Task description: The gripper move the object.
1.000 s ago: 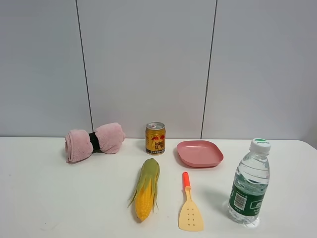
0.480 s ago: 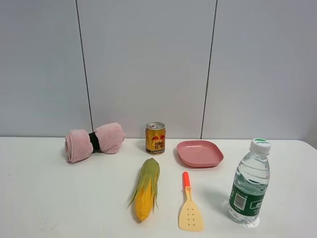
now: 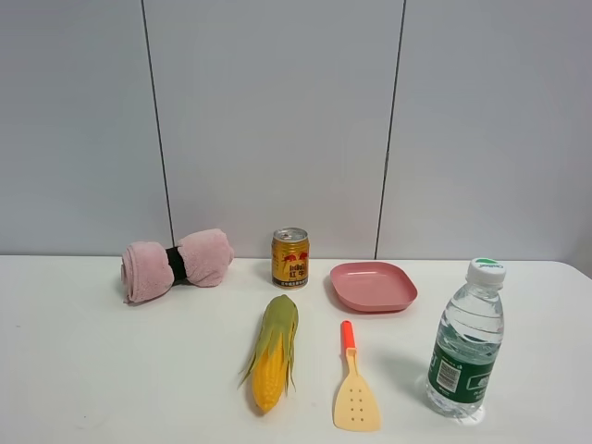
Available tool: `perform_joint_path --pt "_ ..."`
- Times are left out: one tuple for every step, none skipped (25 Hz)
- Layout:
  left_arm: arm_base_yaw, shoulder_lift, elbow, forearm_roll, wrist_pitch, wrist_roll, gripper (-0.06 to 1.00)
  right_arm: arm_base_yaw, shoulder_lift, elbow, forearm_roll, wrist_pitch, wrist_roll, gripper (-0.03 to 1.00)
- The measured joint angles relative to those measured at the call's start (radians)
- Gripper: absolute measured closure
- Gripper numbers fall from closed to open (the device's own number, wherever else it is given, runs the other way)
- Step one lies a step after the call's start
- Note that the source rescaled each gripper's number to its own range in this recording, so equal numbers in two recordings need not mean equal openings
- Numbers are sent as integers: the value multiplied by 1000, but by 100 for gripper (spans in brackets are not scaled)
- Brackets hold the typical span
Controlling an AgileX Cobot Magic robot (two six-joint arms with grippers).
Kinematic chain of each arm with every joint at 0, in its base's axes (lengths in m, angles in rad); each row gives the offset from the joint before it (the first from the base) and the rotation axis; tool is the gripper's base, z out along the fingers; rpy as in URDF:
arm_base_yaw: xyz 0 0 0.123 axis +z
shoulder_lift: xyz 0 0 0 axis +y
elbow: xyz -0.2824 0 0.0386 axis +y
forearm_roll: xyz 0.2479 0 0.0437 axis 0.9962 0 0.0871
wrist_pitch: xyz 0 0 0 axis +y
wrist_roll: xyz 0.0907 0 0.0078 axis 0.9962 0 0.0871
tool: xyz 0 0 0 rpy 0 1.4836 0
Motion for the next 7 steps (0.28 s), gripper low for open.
perform_joint_path --pt "0 0 0 0 0 0 -6 0 0 0 0 0 0 -3" --pt "0 0 0 0 0 0 -6 0 0 0 0 0 0 -3" --pt "0 0 0 0 0 0 -6 0 0 0 0 0 0 -3" --pt "0 0 0 0 0 0 -6 0 0 0 0 0 0 -3" --pt "0 0 0 0 0 0 -6 0 0 0 0 0 0 -3" --pt "0 0 0 0 0 0 -6 0 0 0 0 0 0 -3" --pt "0 0 0 0 0 0 -6 0 0 0 0 0 0 -3"
